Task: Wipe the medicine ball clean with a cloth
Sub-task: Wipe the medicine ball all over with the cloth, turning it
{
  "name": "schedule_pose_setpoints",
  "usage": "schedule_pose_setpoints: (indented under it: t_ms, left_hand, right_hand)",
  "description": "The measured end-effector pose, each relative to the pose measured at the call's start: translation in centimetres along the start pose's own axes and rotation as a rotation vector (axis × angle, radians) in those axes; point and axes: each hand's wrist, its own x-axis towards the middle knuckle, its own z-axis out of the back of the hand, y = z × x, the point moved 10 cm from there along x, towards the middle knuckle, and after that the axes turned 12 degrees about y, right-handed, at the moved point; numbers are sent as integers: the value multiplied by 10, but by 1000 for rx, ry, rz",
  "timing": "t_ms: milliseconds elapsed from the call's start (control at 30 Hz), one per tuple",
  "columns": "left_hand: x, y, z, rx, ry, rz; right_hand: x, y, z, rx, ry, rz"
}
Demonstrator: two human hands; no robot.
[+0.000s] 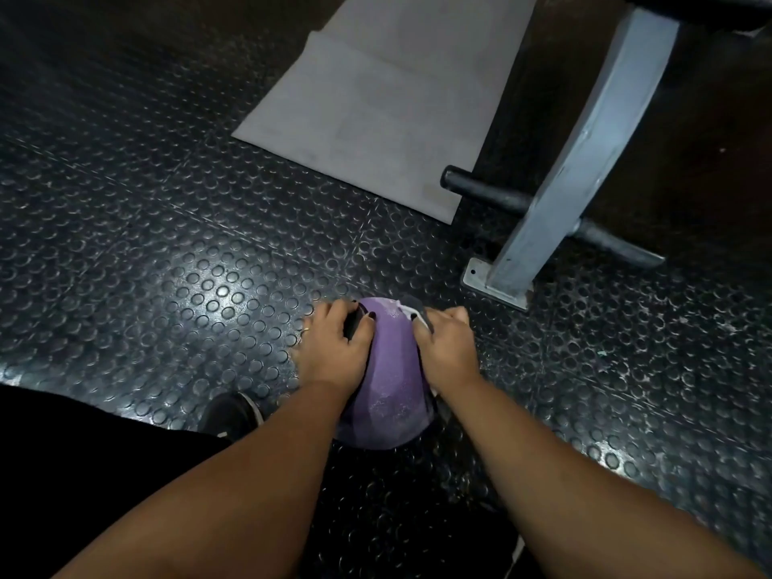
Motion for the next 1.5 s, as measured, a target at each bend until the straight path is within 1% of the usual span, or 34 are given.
schedule_pose_setpoints:
  t_ms: [67, 133, 233, 333, 400, 433, 500, 600, 633, 667, 733, 833, 867, 933, 1000, 1100, 1200, 1400, 1500]
  left_hand:
    - [-1, -1, -4, 8, 8, -14]
    - [-1, -2, -6, 21, 17, -8]
    - [0, 0, -4, 25, 14, 34]
    - [0, 2, -3, 38, 39, 26]
    - [-1, 5, -1, 66, 50, 39]
    - [-2, 8, 1, 65, 50, 58]
    - [-5, 15, 2, 38, 54, 88]
    - [-10, 16, 3, 29, 92, 83]
    - [-12, 15, 2, 30, 97, 85]
    - [-13, 14, 3, 26, 94, 92]
    - [-17, 15, 2, -71, 75, 135]
    - [-27, 25, 0, -246, -15, 223]
    - [-31, 28, 0, -256, -51, 243]
    - [-41, 33, 4, -231, -131, 257]
    - [-53, 39, 11, -173, -210, 250]
    - [-59, 38, 13, -105, -214, 185]
    - [-58, 34, 16, -87, -201, 137]
    - [-63, 34, 14, -52, -185, 110]
    - [-66, 29, 12, -28, -180, 87]
  right_hand:
    - [25, -15, -7, -50, 139, -136]
    - [35, -23, -10, -97, 197, -206]
    - [17, -17, -6, -60, 151, -207]
    - [-20, 1, 6, 29, 51, -123]
    - [-42, 10, 11, 45, 32, -64]
    - [-49, 9, 11, 81, 42, -60]
    - [-54, -8, 13, 272, 47, -155]
    - [-57, -42, 22, 588, -82, -355]
    - [-57, -49, 25, 614, -132, -384]
    - [-57, -48, 28, 585, -157, -375]
    - [-55, -31, 29, 427, -147, -269]
    - [-62, 22, 23, 147, -103, 43]
    - [-68, 38, 13, 76, -67, 158]
    - [-83, 58, -18, -103, 70, 360]
    - [-97, 61, -46, -210, 174, 480]
    - [-99, 61, -50, -247, 164, 534]
    - [-90, 66, -48, -288, 160, 524]
    - [-47, 61, -29, -96, 141, 291]
    - [-23, 49, -28, -24, 197, 199]
